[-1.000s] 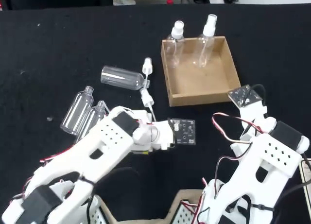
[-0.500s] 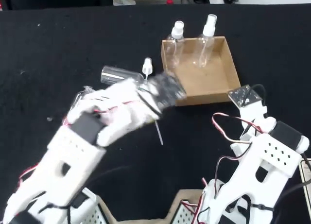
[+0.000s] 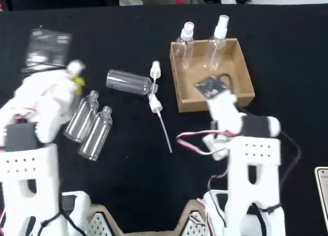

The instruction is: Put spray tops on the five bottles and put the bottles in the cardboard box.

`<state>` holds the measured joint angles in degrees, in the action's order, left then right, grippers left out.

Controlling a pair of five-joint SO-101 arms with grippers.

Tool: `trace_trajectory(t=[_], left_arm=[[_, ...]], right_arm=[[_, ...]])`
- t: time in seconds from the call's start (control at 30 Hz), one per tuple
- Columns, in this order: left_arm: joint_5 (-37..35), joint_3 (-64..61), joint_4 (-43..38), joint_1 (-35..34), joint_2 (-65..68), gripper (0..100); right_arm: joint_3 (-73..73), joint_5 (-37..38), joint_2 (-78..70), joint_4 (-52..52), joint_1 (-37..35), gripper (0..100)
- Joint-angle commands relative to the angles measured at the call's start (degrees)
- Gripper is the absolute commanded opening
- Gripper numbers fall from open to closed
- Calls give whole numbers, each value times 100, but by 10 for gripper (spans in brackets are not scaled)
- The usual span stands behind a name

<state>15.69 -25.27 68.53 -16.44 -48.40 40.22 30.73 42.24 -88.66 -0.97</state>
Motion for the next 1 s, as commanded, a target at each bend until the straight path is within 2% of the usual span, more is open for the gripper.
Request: trace_trajectory(t=[0.0,0.07,0.13,0.23,0.33,0.4,0.5,0.6,0.77,0.87,0.97], left_arm=[[-35,-136,114,-1323,132,91],[9,-400,79,-1859,334,91],[431,-611,79,-2281,607,91],[1046,-840,9,-2756,1108,91],[1169,-1024,-360,-3213,1705,91],[1169,-1095,-686,-3495,2084,91],[1169,-1121,-1073,-3811,2567,91],[1143,-1112,-1327,-3943,2945,91],[1196,-1112,-1371,-3916,3411,123],[1688,-1112,-1380,-3943,3719,185],[2321,-1051,-1380,-4013,4035,184]], right_arm=[[-409,-563,127,510,-1319,212],[-400,-818,110,782,-1855,211],[-418,-993,-66,967,-2242,211],[-426,-1160,-602,1451,-2611,211],[-426,-1424,-1341,2198,-2831,211],[-426,-1767,-1815,2708,-3024,212],[-426,-2734,-2413,3297,-3385,212],[-426,-3552,-2800,3710,-3833,212],[-374,-3666,-3002,4062,-4211,212],[-242,-3648,-3037,3982,-4097,212],[180,-3648,-3029,4308,-3938,212]])
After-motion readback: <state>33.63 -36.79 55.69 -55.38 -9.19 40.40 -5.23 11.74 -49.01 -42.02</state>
